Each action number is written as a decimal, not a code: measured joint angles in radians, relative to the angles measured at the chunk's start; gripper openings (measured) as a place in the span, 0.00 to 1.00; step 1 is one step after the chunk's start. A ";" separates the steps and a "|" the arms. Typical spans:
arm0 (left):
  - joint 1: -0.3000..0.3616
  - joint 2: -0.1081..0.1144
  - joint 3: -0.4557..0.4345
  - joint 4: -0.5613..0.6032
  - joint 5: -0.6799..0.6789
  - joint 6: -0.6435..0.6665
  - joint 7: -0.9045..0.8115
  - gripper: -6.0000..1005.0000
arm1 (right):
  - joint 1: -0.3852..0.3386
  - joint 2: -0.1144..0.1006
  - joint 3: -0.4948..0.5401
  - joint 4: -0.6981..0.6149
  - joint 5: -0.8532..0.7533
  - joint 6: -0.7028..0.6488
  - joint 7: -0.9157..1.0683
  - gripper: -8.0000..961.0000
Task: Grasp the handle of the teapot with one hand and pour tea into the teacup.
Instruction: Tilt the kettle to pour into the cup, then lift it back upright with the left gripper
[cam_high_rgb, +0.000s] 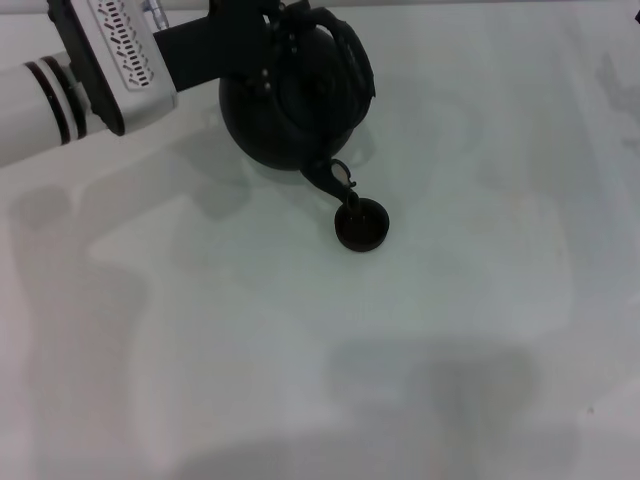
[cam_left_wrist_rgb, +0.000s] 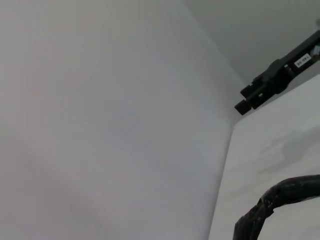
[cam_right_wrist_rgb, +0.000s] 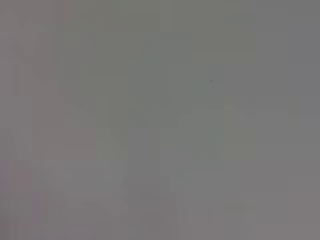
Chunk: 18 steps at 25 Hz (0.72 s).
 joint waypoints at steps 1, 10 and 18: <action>-0.002 0.000 0.000 -0.003 0.004 0.000 0.000 0.11 | 0.000 0.000 0.000 0.000 0.000 0.000 0.003 0.88; -0.015 -0.001 0.000 -0.011 0.011 0.000 0.000 0.11 | -0.001 0.000 0.000 -0.001 0.006 0.000 0.006 0.88; -0.029 0.000 0.000 -0.011 0.029 -0.005 0.000 0.11 | -0.002 0.000 0.000 0.002 0.012 0.000 0.005 0.88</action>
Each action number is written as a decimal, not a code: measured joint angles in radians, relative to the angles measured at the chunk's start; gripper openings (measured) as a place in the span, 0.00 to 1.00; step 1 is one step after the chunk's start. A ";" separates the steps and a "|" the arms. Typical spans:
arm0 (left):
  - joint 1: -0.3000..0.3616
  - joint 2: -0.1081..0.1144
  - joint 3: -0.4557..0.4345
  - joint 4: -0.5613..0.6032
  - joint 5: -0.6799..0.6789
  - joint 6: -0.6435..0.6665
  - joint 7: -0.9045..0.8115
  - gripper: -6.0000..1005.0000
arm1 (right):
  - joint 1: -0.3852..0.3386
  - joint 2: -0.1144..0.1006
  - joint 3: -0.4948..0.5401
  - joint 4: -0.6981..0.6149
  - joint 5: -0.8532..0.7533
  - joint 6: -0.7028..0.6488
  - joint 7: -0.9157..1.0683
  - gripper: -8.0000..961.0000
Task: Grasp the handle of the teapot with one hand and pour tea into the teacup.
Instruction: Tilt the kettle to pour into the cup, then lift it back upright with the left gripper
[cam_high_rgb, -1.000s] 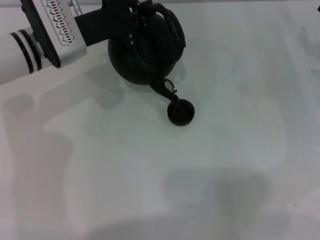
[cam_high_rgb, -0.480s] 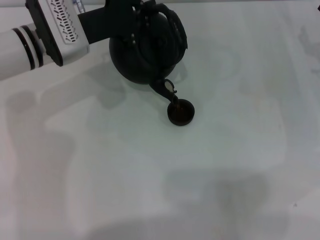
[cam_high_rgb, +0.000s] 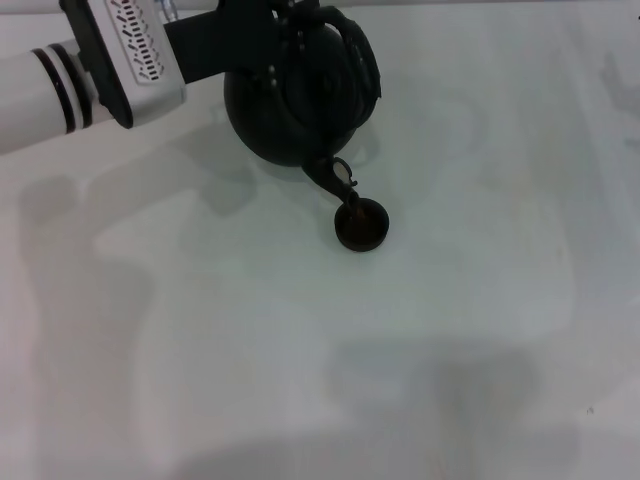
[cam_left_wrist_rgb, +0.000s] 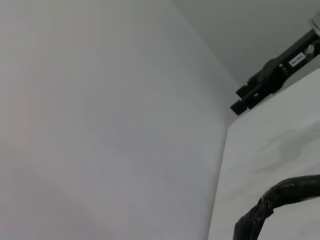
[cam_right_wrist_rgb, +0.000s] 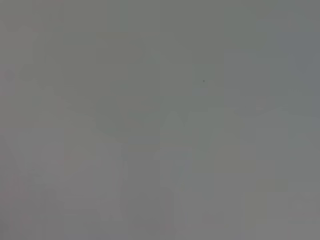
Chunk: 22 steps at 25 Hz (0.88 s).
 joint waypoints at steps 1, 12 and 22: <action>-0.004 0.000 0.000 0.000 0.004 -0.002 0.000 0.11 | 0.000 0.000 0.000 0.000 0.000 0.000 0.000 0.88; -0.019 -0.001 0.000 0.000 0.017 -0.007 0.000 0.11 | -0.001 0.000 0.000 0.000 0.000 0.000 0.000 0.88; -0.035 -0.003 0.000 -0.009 0.041 -0.011 -0.005 0.10 | -0.002 0.000 0.000 -0.003 0.003 0.000 0.000 0.88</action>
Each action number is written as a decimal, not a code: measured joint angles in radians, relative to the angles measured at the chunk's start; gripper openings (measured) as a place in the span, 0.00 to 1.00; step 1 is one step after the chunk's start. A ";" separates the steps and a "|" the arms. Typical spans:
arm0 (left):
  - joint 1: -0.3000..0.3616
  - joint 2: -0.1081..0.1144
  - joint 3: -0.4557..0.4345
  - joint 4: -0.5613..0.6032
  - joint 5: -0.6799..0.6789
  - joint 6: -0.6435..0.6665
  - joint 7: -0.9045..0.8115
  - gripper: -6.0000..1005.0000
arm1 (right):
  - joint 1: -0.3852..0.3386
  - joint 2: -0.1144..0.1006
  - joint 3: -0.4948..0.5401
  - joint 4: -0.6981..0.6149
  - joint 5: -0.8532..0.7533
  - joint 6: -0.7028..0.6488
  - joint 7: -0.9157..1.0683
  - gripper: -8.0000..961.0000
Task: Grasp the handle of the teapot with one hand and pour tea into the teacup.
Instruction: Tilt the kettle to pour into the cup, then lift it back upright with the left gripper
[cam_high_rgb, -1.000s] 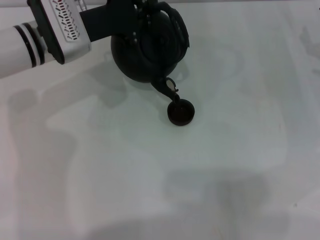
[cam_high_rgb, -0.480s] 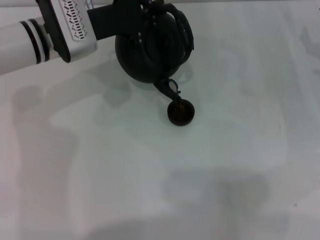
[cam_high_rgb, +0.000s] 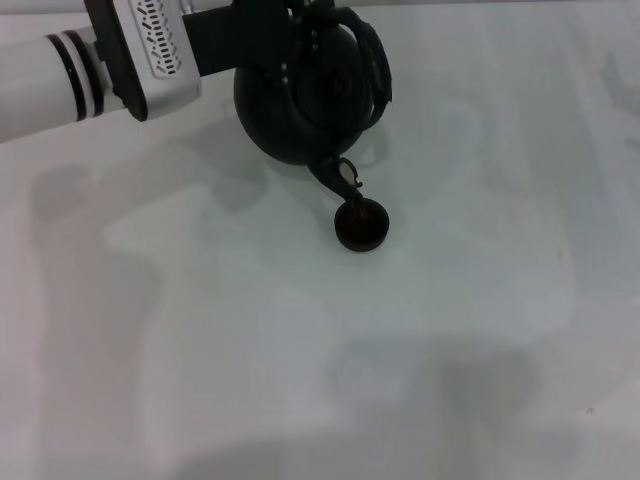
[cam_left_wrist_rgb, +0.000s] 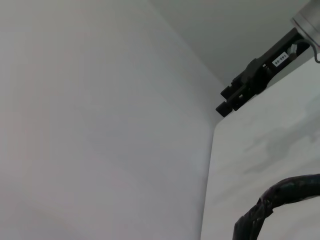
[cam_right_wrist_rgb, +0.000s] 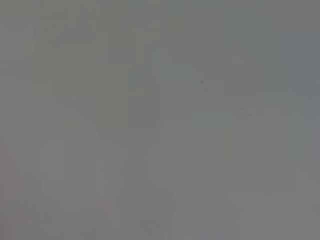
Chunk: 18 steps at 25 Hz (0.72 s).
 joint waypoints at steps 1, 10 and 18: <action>-0.001 0.000 0.000 0.000 0.002 -0.001 0.000 0.10 | 0.000 0.000 0.000 0.000 0.002 0.000 0.000 0.88; -0.005 0.000 0.000 0.000 0.005 -0.010 -0.001 0.10 | 0.000 0.000 0.000 0.000 0.006 -0.002 0.000 0.88; -0.006 0.000 0.000 0.000 0.005 -0.010 0.000 0.10 | 0.000 0.000 0.000 0.000 0.006 -0.003 0.000 0.88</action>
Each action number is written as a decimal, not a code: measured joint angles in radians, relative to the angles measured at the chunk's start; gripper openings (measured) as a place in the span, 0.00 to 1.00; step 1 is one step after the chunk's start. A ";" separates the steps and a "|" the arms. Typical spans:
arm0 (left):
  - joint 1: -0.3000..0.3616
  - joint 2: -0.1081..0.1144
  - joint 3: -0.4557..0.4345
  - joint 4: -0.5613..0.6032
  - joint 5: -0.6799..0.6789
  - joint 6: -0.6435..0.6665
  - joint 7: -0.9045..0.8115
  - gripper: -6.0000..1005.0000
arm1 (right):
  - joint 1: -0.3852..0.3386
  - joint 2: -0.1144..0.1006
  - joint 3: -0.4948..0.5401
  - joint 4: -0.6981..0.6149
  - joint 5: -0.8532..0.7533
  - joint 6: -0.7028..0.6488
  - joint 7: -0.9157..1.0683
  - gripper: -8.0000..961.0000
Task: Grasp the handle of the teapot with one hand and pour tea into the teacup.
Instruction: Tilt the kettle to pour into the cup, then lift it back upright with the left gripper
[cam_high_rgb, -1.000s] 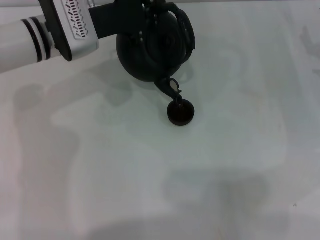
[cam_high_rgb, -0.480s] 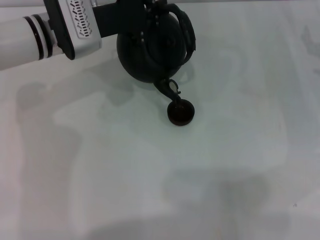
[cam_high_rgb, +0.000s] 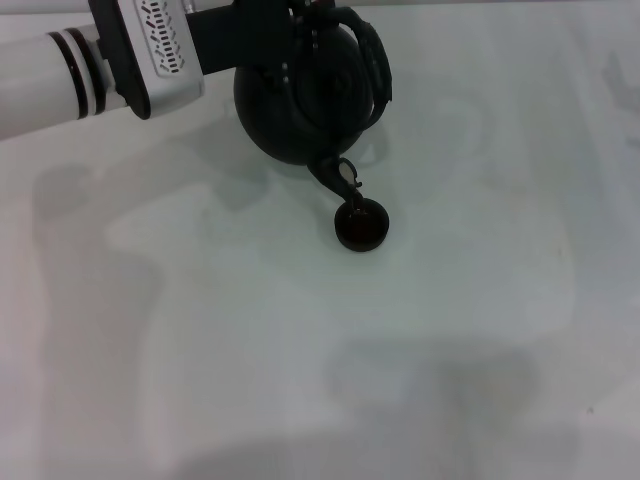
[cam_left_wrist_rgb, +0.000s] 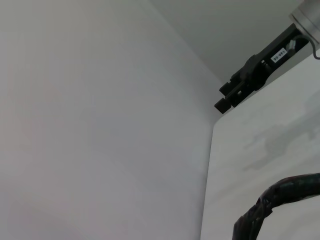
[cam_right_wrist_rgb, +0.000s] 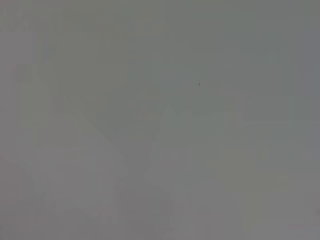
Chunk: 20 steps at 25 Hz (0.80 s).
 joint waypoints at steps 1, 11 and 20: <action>0.000 0.000 0.000 0.000 0.000 0.000 0.000 0.10 | 0.000 0.000 0.000 0.000 0.000 0.000 0.000 0.88; -0.005 0.000 0.000 0.000 0.000 0.000 0.002 0.10 | 0.000 0.000 0.000 0.000 0.000 -0.002 0.000 0.88; -0.015 0.000 0.000 0.000 0.012 0.000 0.002 0.10 | 0.000 0.000 0.000 0.000 0.000 -0.001 0.000 0.88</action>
